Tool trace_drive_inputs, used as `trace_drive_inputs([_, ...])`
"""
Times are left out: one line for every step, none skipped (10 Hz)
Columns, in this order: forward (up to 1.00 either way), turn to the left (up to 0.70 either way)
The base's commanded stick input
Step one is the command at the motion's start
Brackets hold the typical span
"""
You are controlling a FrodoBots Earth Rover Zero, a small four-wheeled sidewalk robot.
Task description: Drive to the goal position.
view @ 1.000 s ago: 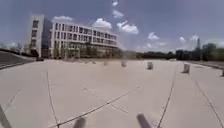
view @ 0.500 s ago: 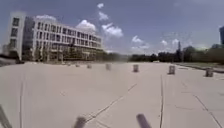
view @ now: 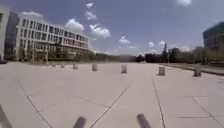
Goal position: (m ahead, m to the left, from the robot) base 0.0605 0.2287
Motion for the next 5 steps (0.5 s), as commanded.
trace_drive_inputs([0.70,-0.27])
trace_drive_inputs([0.70,-0.27])
trace_drive_inputs([0.70,-0.27])
trace_drive_inputs([0.70,-0.27])
trace_drive_inputs([0.70,-0.27])
